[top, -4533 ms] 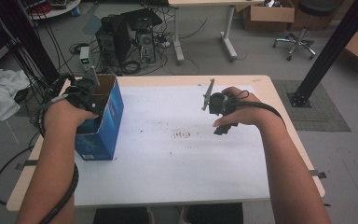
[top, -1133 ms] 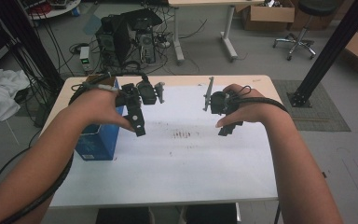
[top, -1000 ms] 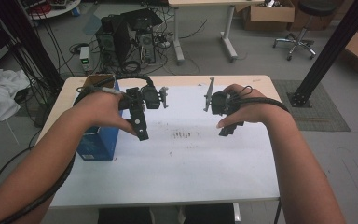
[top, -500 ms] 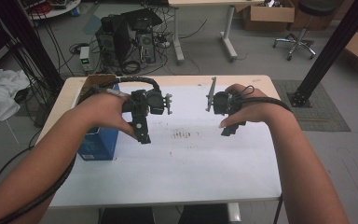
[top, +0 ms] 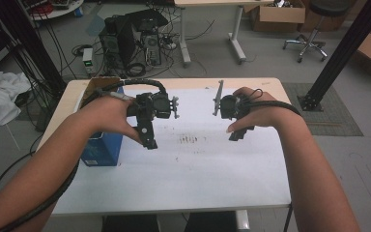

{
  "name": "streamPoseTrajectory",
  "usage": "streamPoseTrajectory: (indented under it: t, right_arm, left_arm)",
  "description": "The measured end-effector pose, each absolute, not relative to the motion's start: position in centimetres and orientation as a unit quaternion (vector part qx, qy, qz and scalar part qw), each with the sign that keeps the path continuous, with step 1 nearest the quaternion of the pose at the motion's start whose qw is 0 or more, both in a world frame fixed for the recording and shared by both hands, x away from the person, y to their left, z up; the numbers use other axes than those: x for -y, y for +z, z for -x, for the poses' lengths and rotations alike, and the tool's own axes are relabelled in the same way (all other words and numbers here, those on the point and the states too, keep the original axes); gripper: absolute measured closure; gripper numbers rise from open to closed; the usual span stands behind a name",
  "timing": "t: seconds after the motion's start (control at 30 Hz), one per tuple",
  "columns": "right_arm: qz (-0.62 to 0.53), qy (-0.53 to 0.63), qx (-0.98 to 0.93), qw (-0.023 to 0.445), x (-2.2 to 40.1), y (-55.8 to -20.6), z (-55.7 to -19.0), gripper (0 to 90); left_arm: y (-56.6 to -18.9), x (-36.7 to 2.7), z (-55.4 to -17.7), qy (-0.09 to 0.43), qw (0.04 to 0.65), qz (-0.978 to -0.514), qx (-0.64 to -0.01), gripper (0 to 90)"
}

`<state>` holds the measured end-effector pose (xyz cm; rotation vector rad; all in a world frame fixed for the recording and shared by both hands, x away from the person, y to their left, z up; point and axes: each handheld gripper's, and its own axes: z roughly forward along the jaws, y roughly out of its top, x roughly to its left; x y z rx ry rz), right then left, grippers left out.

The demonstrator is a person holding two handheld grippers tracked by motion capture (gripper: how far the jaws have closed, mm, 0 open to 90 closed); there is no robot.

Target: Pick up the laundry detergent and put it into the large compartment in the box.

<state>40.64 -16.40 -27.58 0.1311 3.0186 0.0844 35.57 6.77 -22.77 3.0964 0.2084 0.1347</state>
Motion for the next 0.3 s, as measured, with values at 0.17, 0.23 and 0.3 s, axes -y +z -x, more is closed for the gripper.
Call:
streamPoseTrajectory:
  t: [0.17, 0.23, 0.3]
  right_arm:
    - [-0.042, 0.028, -0.997, 0.06, 16.29, -27.58, -40.61, 16.5]
    - [-0.043, 0.027, -0.997, 0.06, 16.26, -27.57, -40.54, 16.5]
    - [-0.043, 0.027, -0.997, 0.06, 16.25, -27.52, -40.51, 16.5]
  left_arm:
    - [-22.8, -6.88, -35.59, 0.04, 0.025, -0.997, -0.067, 0.1]
    - [-22.9, -6.84, -35.58, 0.042, 0.021, -0.997, -0.064, 0.1]
    - [-22.95, -6.83, -35.56, 0.04, 0.023, -0.997, -0.063, 0.1]
